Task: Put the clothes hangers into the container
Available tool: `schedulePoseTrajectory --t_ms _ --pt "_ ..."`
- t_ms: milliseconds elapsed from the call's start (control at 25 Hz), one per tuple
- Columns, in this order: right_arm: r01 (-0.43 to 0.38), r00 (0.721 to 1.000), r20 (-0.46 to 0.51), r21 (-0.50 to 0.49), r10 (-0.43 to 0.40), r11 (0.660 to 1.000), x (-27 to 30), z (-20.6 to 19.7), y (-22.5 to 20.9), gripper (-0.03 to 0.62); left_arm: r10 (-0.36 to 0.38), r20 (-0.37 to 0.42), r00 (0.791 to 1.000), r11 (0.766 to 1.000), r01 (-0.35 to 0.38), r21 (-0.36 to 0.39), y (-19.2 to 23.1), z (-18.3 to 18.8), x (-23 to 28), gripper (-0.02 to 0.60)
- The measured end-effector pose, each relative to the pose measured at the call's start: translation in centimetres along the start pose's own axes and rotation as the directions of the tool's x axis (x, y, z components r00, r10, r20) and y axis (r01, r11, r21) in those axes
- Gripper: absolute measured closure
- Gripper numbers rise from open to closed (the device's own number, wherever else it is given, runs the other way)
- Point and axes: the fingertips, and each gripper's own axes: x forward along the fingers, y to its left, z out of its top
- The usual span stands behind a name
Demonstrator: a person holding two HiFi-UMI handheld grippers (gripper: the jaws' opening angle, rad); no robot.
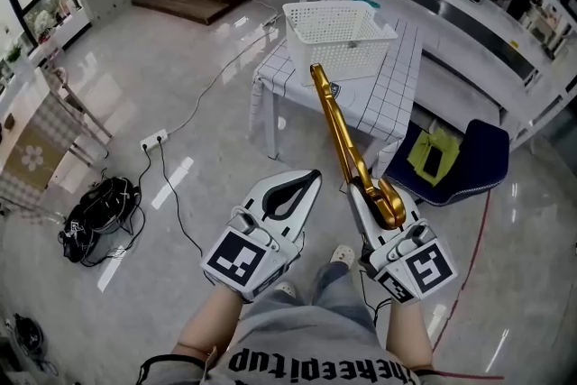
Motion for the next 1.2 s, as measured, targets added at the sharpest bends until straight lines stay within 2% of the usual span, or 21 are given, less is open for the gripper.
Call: schedulePoseTrajectory --t_ms 200,400,560,680,840,1040,1200 --pt "-0.040 0.999 0.011 -0.008 0.040 0.999 1.1 0.1 -3.4 0.577 0.037 0.021 0.999 0.999 -0.037 0.027 1.4 0.2 3.5 0.568" --pt "-0.094 0.995 0.016 -0.015 0.095 0.995 2.4 0.3 -8.0 0.577 0.081 -0.005 0.997 0.997 -0.081 0.010 2.2 0.2 8.0 0.568" --pt "-0.136 0.990 0.019 -0.019 0.136 0.991 3.2 0.6 -11.9 0.577 0.115 0.010 0.993 0.993 -0.115 0.021 2.7 0.6 11.9 0.568" --pt "-0.165 0.986 0.017 -0.023 0.166 0.986 3.5 0.6 -14.6 0.577 0.145 0.027 0.989 0.989 -0.145 0.034 3.2 0.5 14.7 0.568" --pt "-0.197 0.980 0.019 -0.025 0.197 0.980 3.6 0.4 -18.3 0.577 0.174 -0.001 0.985 0.985 -0.174 0.003 3.0 0.0 18.3 0.568" --pt "-0.239 0.970 0.021 -0.034 0.240 0.970 3.5 0.1 -22.5 0.577 0.210 0.056 0.976 0.976 -0.212 0.039 3.2 0.3 22.5 0.568" --pt "-0.274 0.961 0.023 -0.034 0.275 0.961 3.4 0.0 -25.2 0.577 0.245 0.033 0.969 0.969 -0.246 0.018 2.9 0.0 25.0 0.568"
